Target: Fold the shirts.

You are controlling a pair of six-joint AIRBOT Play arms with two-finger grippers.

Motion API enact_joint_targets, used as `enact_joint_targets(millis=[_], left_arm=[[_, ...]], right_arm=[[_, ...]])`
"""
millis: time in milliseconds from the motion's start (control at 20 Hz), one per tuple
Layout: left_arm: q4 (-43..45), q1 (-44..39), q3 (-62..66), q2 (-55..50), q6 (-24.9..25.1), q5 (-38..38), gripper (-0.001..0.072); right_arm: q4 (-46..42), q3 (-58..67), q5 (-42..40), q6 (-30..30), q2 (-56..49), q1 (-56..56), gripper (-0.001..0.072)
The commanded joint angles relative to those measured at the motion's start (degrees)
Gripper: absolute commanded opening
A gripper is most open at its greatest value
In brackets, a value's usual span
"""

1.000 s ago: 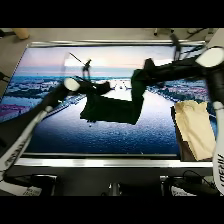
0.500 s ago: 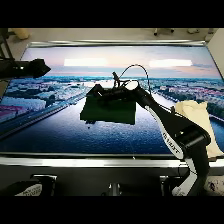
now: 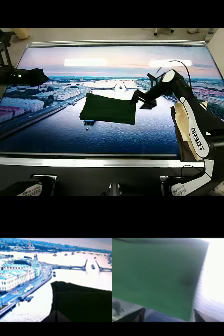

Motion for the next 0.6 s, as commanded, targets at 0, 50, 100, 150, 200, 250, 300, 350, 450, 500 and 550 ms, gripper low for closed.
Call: enact_joint_targets(millis=[0, 50, 100, 150, 200, 250, 300, 350, 450, 500, 550], left_arm=[[-0.17, -0.98, -1.18, 0.11, 0.11, 0.9, 0.0023], [-0.35, -1.55, -1.22, 0.11, -0.09, 0.81, 0.0023], [-0.81, -2.12, -1.2, 0.17, -0.04, 0.83, 0.0023], [-1.64, -2.56, -1.2, 0.33, -0.04, 0.87, 0.0023], [-1.99, -2.95, -1.2, 0.5, -0.02, 1.05, 0.0023], [-2.03, -3.21, -1.2, 0.66, -0.02, 1.18, 0.0023], [-2.03, -3.37, -1.2, 0.83, -0.02, 1.16, 0.0023], [-2.01, -3.34, -1.2, 0.96, 0.02, 1.16, 0.0023], [-2.01, -3.34, -1.22, 1.01, 0.2, 1.16, 0.0023], [-2.01, -3.34, -1.22, 1.01, 0.22, 1.2, 0.0023], [-2.01, -3.34, -1.22, 1.01, 0.22, 1.31, 0.0023]], right_arm=[[0.11, -6.54, -2.73, -2.38, -1.09, -1.97, 0.0669], [2.78, -7.21, -5.07, -2.49, -2.82, -0.96, 0.0666], [5.84, -7.23, -6.58, -2.8, -4.59, 0.07, 0.0666], [9.7, -7.23, -8.52, -3.13, -6.25, 1.03, 0.0665], [12.83, -7.23, -10.43, -3.89, -7.41, 1.84, 0.066], [14.99, -7.17, -11.78, -4.11, -8.15, 2.45, 0.0487], [16.52, -7.06, -12.94, -4.44, -8.17, 2.47, 0.0179], [18.03, -6.36, -12.83, -6.05, -7.65, 1.73, 0.0024], [18.73, -2.99, -10.16, -8.63, -5.18, -1.53, 0.002], [18.71, -0.55, -7.96, -8.57, -3.21, -4.24, 0.0021], [18.45, 1.77, -5.73, -8.55, -1.16, -7.26, 0.0018]])
